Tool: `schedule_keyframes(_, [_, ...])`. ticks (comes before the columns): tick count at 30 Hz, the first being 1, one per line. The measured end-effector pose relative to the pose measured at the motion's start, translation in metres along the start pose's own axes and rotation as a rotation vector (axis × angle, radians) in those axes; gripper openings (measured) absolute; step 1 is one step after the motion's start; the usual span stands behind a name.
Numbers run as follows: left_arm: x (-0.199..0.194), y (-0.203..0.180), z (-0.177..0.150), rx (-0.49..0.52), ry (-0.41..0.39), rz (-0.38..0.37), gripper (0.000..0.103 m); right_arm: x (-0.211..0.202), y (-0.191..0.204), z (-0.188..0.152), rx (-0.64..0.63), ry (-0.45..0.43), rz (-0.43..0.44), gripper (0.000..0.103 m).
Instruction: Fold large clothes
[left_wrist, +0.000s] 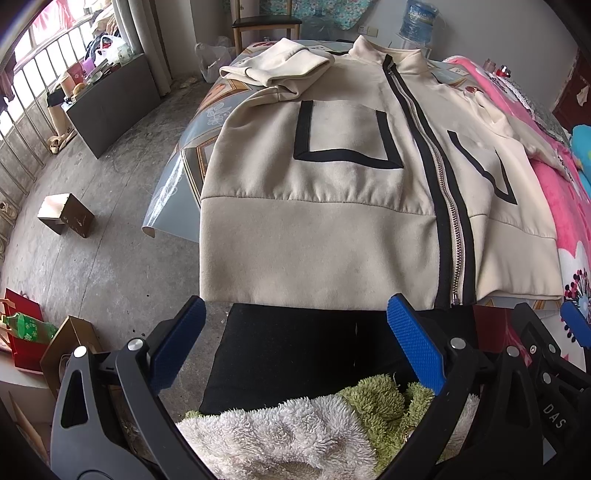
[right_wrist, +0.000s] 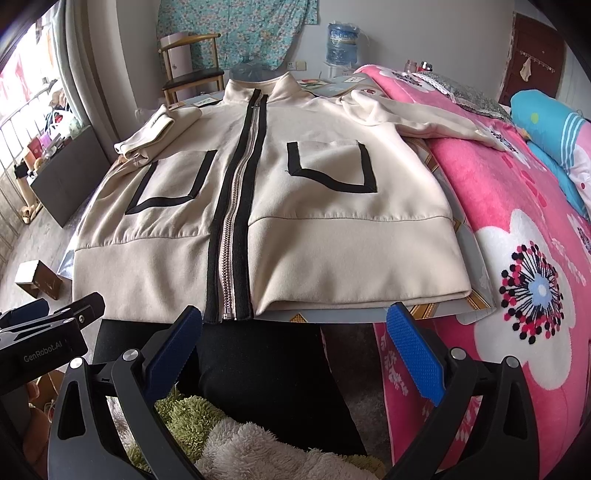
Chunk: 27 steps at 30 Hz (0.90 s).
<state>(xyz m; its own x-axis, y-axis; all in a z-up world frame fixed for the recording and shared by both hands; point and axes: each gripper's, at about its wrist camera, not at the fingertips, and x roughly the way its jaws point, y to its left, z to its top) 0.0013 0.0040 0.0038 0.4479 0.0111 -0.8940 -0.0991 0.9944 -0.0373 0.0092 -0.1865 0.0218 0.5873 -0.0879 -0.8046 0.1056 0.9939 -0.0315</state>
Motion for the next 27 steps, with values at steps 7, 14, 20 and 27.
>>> schedule_keyframes(7, [-0.0002,0.0019,0.0009,-0.005,-0.007,0.005,0.095,-0.0008,0.0016,0.0008,-0.005,-0.005,0.0,0.097])
schedule_keyframes(14, [-0.0002,0.0025,0.0011,-0.006,-0.007,0.006,0.095,-0.0009,0.0018,0.001,-0.005,-0.005,-0.001,0.097])
schedule_keyframes(20, [-0.0001,0.0027,0.001,-0.005,-0.007,0.004,0.095,-0.0011,0.002,0.0008,-0.006,-0.006,-0.001,0.097])
schedule_keyframes(27, [0.0009,0.0056,0.0003,-0.008,-0.009,0.006,0.095,-0.0011,0.0022,0.0009,-0.005,-0.006,-0.002,0.097])
